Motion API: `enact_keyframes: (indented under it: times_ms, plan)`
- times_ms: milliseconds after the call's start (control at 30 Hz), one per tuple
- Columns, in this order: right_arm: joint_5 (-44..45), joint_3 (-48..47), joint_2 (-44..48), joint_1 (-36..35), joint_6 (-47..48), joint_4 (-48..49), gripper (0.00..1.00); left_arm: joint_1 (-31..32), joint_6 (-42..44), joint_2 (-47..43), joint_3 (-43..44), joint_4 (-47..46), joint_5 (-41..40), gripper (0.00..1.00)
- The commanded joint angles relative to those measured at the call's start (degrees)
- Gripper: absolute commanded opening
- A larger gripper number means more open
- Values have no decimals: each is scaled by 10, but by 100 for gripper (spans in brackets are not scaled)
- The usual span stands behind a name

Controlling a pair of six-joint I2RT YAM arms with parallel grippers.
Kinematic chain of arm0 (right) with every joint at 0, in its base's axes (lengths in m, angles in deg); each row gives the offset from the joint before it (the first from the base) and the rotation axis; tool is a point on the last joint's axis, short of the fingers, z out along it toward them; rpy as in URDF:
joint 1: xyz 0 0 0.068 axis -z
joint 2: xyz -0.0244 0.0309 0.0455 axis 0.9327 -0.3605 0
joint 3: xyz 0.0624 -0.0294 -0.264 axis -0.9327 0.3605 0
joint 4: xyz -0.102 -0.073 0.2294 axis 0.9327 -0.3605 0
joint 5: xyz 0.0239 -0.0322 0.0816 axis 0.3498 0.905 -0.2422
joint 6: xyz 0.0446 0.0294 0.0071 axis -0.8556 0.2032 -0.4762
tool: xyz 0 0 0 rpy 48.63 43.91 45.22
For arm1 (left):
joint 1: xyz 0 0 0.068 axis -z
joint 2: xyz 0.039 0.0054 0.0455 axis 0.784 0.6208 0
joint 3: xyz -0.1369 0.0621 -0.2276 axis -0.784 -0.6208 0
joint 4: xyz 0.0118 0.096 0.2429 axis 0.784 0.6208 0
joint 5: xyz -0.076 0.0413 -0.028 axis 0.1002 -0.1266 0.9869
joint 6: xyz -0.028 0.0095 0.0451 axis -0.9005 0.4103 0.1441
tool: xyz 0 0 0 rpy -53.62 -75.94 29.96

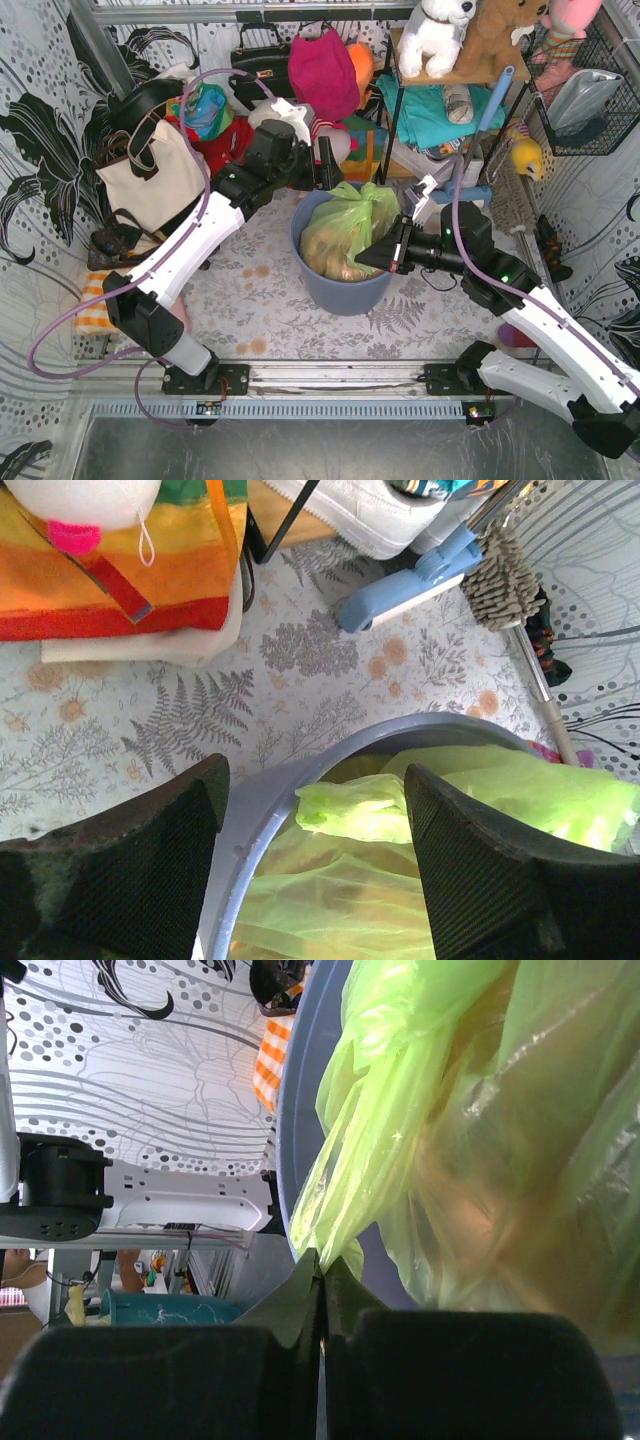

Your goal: Tie the trash bag

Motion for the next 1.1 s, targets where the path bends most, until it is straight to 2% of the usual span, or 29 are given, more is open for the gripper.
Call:
enact_keyframes:
  times_ms: [0,233,400,533,767,1067]
  plan:
    - [2,13,-13,-3,-4,65,0,-2,-17,-15,-23,-15,16,80]
    - [2,31,-27,-3,-12,100,0,-3,-25,-11,-21,-29,43,86]
    - [6,31,-28,-3,-10,103,0,-3,-33,-12,-20,-41,76,84]
    - [7,30,-29,-3,-11,108,0,-3,-24,-28,-9,-22,58,84]
    - [5,28,-33,-3,-10,110,0,-2,51,-42,14,65,-26,81]
    - [7,21,-35,-3,-9,106,0,6,98,-7,42,93,-3,81]
